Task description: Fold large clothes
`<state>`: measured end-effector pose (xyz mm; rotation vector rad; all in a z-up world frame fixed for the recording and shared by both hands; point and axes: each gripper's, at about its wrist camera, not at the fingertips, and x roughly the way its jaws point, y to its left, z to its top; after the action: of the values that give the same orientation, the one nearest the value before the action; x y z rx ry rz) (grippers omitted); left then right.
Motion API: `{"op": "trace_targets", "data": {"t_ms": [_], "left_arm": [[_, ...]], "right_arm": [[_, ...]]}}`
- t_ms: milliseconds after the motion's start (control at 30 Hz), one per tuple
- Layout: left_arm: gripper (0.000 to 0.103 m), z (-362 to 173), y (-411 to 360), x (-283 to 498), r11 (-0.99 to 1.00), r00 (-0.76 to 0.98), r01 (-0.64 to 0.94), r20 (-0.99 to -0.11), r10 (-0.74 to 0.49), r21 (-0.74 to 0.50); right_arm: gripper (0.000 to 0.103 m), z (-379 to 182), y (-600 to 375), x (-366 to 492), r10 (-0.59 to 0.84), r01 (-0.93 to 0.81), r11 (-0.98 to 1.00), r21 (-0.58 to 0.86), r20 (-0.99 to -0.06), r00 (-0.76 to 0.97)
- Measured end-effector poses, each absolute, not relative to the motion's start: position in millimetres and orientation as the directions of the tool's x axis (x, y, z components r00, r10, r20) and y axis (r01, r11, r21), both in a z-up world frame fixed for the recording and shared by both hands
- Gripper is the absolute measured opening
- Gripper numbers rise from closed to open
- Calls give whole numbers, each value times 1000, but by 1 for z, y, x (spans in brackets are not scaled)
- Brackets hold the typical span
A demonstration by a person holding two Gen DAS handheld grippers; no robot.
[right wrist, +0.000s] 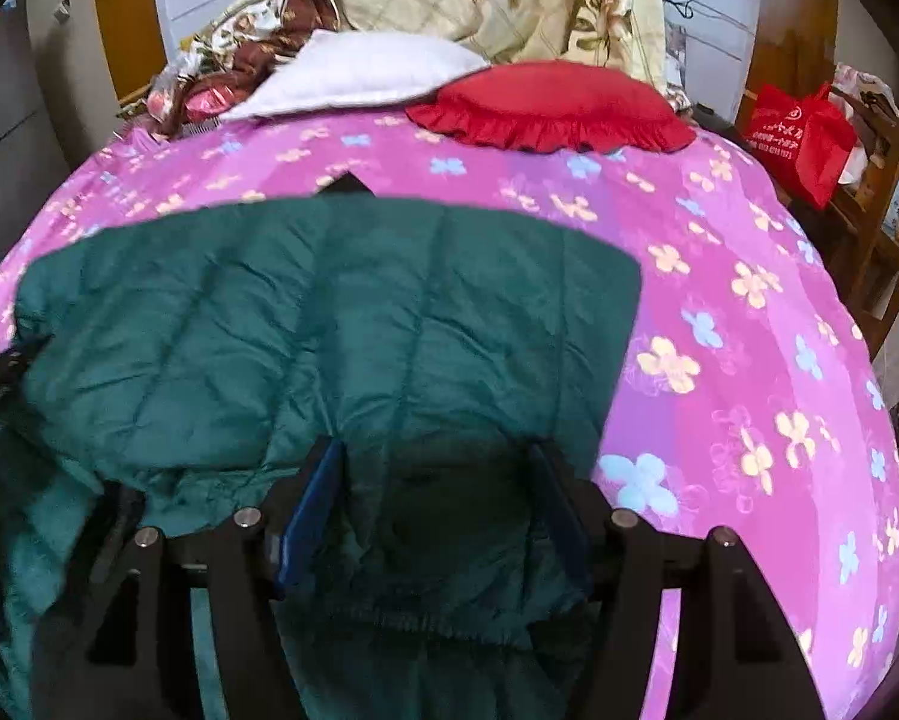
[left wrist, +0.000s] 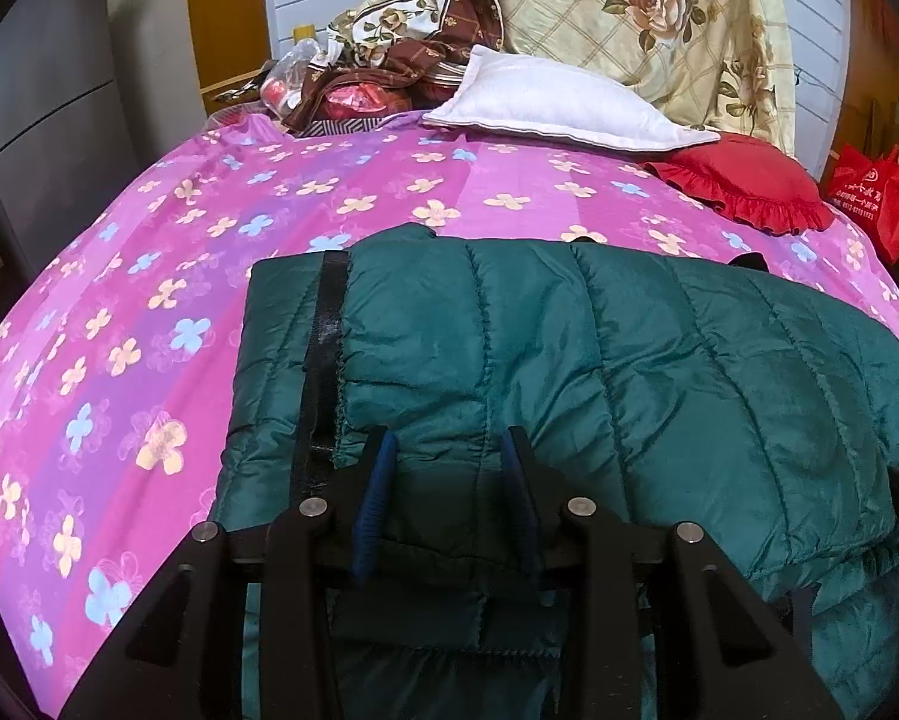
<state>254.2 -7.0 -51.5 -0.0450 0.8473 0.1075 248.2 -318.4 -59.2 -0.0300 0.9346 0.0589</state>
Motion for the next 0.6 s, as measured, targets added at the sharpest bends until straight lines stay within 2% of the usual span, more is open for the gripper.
{"op": "trace_targets", "data": {"t_ms": [267, 367, 600], "left_arm": [[19, -29, 11, 231, 992, 663, -107, -748, 18, -71], [19, -18, 13, 216, 994, 666, -99, -745, 30, -49], [19, -6, 26, 183, 993, 659, -106, -751, 32, -50]], "right_arm": [[74, -38, -323, 233, 33, -37, 999, 13, -786, 617], [82, -24, -330, 217, 46, -28, 999, 37, -771, 635], [83, -13, -336, 188, 78, -19, 996, 85, -777, 625]]}}
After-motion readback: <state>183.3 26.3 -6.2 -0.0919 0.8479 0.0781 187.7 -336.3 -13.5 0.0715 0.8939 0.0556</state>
